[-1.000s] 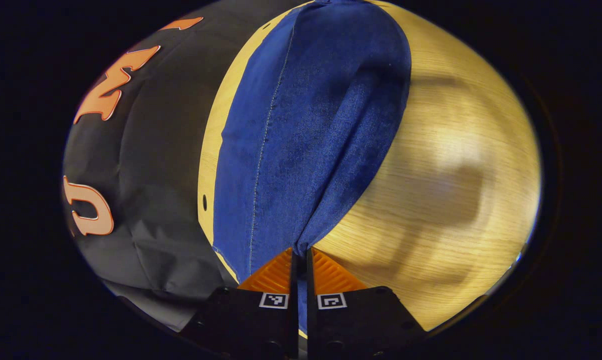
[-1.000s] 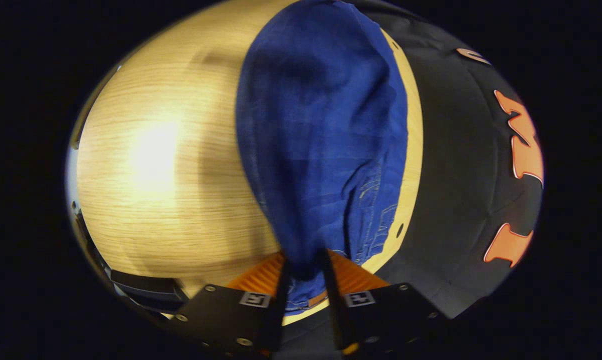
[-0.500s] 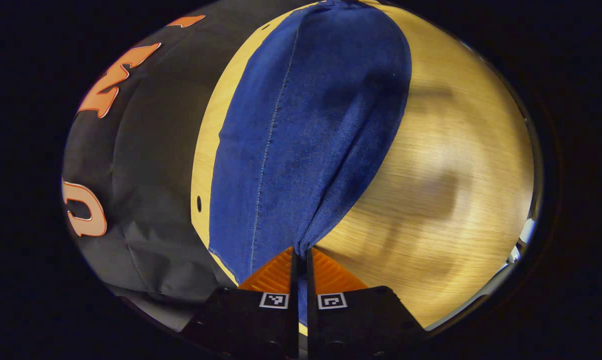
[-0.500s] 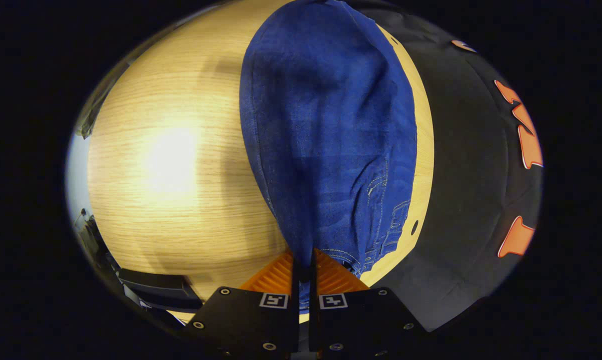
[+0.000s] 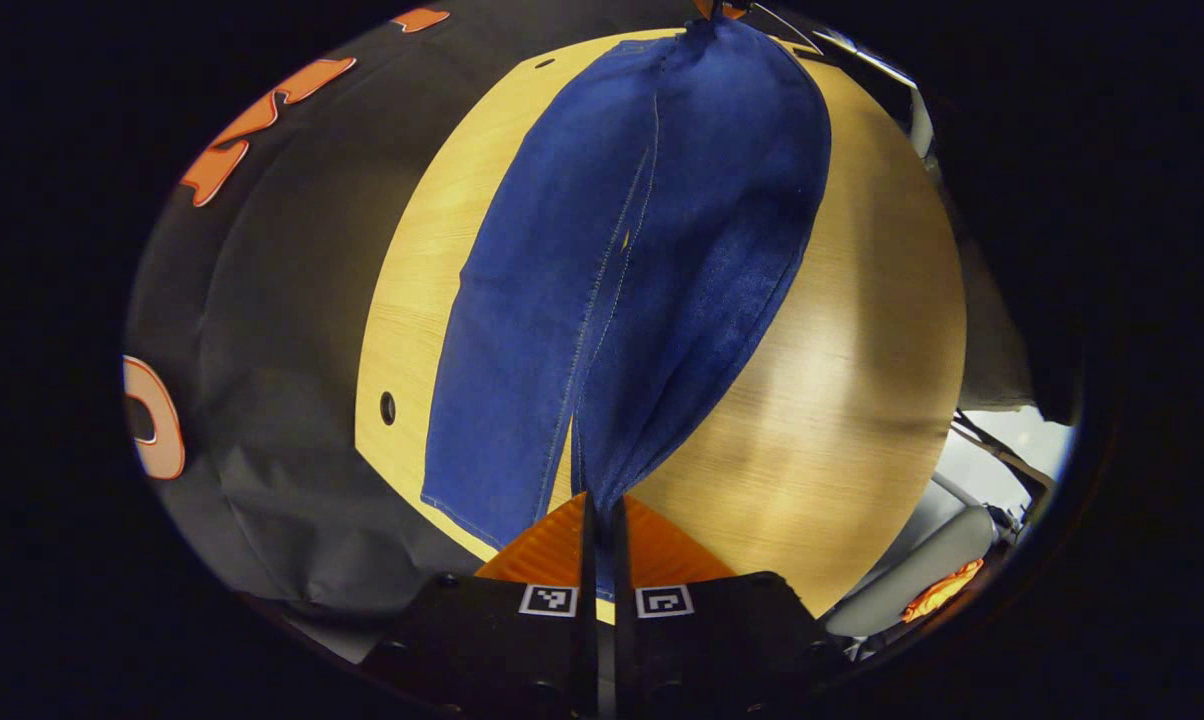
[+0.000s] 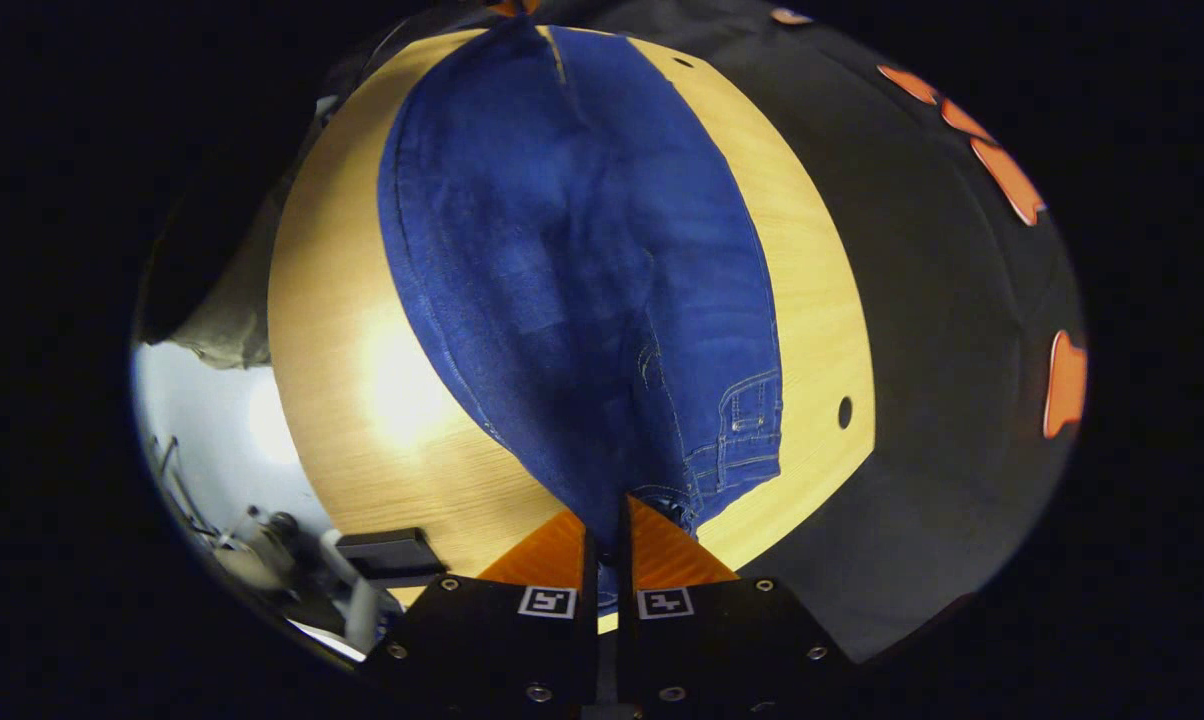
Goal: Grasp the waist and the cuffs of the jeans and fold them to make the two legs overlap; first hold the waist and fold one-third of the jeans toward the cuffs, then hold the cuffs and fold the remaining one-third in the same direction to finish folding.
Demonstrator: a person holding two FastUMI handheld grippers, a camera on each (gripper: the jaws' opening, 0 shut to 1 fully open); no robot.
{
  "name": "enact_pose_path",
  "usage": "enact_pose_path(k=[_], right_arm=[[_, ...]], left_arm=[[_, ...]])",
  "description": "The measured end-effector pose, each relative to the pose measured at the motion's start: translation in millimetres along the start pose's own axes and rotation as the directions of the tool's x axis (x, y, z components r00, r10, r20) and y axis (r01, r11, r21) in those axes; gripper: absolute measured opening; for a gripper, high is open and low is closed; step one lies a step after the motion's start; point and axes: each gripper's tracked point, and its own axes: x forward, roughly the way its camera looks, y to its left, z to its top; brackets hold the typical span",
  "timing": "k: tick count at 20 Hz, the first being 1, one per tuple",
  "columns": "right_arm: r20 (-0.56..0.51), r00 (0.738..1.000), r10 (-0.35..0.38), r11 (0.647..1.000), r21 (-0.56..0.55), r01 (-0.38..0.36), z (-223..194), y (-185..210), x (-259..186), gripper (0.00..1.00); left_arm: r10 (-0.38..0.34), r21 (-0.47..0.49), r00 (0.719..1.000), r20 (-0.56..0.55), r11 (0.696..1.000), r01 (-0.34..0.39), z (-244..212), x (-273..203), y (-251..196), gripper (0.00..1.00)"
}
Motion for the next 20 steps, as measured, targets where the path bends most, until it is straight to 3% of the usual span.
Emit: enact_pose_path(k=[4,5,6,8,14,20], right_arm=[[-0.029,0.991,0.133,0.985,0.115,-0.129,5,-15,-1,0.08],[-0.045,0.982,0.181,0.975,0.136,-0.174,4,-16,1,0.13],[-0.066,0.971,0.229,0.965,0.149,-0.218,5,-18,3,0.08],[-0.092,0.951,0.296,0.943,0.186,-0.275,8,-29,8,0.08],[-0.081,0.955,0.286,0.907,0.344,-0.243,24,-92,36,0.08],[-0.128,0.969,0.213,0.886,0.444,-0.136,35,-125,108,0.08]], left_arm=[[-0.153,0.025,0.988,-0.001,0.988,0.153,2,7,37,0.07],[-0.197,0.038,0.98,-0.015,0.98,0.197,2,11,44,0.07],[-0.247,0.048,0.969,-0.027,0.967,0.248,3,20,48,0.06],[-0.307,0.064,0.95,-0.058,0.949,0.31,5,29,64,0.06],[-0.424,0.057,0.899,-0.114,0.9,0.432,21,57,119,0.06],[-0.379,0.161,0.902,-0.208,0.896,0.414,35,136,170,0.06]])
